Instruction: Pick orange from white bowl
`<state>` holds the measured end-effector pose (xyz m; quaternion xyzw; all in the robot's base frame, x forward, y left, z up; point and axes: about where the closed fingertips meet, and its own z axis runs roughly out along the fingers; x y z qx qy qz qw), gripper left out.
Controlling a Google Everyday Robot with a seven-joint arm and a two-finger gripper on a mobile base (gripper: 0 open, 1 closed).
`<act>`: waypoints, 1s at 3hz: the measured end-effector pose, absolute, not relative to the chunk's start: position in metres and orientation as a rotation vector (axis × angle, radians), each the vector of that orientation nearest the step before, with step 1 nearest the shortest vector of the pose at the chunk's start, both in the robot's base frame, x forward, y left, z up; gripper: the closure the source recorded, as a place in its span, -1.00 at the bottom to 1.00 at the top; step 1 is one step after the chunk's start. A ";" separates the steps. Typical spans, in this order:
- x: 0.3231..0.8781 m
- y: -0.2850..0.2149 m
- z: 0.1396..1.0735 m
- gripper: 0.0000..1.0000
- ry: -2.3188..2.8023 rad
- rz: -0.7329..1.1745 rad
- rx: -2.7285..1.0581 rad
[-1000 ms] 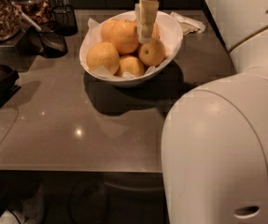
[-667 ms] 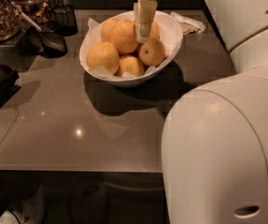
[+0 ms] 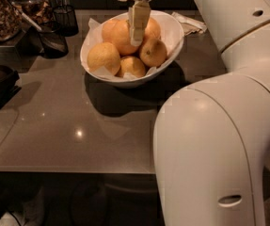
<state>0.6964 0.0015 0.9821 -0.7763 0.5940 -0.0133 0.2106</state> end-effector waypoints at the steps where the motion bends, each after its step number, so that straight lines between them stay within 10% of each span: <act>1: 0.697 0.008 0.976 -0.54 1.657 -0.015 -2.168; 3: 0.694 0.018 0.969 -0.54 1.660 0.020 -2.179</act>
Offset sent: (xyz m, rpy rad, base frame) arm -0.0223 0.0033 -0.0121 -0.0423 0.1191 0.0227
